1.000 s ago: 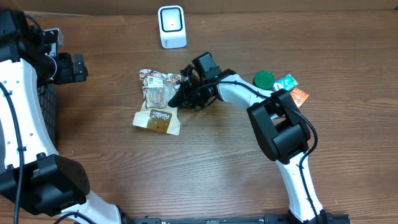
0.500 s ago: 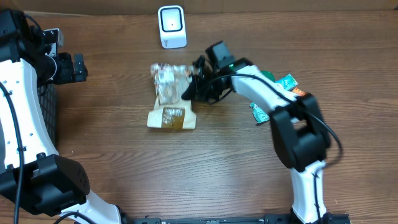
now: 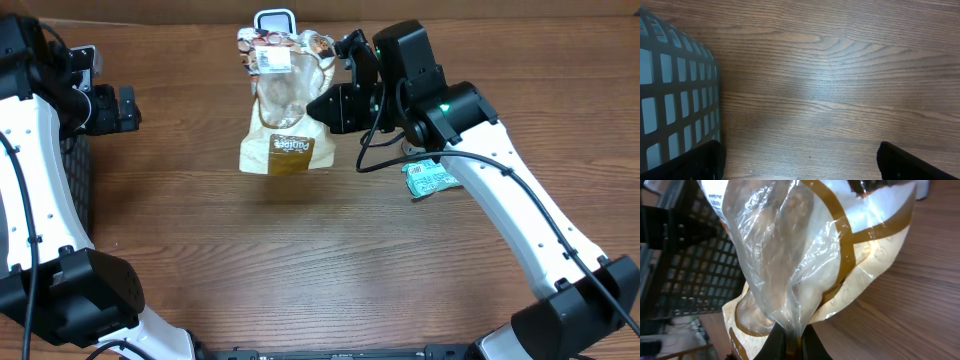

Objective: Scan the item barcode
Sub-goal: 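Hold the Pantree bag in front of the white scanner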

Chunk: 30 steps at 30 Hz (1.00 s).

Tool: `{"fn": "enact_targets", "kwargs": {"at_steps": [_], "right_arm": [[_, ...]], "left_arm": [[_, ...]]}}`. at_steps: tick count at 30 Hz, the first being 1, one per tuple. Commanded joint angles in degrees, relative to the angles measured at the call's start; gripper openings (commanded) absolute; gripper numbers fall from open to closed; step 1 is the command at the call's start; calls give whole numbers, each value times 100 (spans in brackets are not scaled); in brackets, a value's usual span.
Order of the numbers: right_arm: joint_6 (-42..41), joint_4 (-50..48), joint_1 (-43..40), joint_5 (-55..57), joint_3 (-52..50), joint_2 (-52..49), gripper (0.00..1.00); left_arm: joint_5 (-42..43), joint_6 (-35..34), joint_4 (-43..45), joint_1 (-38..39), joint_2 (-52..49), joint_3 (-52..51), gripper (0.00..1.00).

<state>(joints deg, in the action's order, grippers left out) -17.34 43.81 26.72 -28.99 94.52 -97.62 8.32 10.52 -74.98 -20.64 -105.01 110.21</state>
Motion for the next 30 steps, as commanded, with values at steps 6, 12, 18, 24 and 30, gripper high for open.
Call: {"fn": "enact_targets", "kwargs": {"at_steps": [6, 12, 18, 24, 30], "right_arm": [[264, 142, 15, 566, 48, 203, 4], [170, 313, 22, 1440, 85, 201, 4], [92, 352, 22, 2608, 704, 149, 4], [581, -358, 146, 4570, 1333, 116, 4], [2028, -1762, 291, 5665, 1316, -444, 4]], "left_arm": [[7, 68, 7, 4, 9, 7, 100], [7, 66, 7, 4, 9, 7, 100], [7, 68, 7, 4, 9, 7, 100], [7, 68, 7, 4, 9, 7, 99], [7, 68, 7, 4, 9, 7, 100]]}}
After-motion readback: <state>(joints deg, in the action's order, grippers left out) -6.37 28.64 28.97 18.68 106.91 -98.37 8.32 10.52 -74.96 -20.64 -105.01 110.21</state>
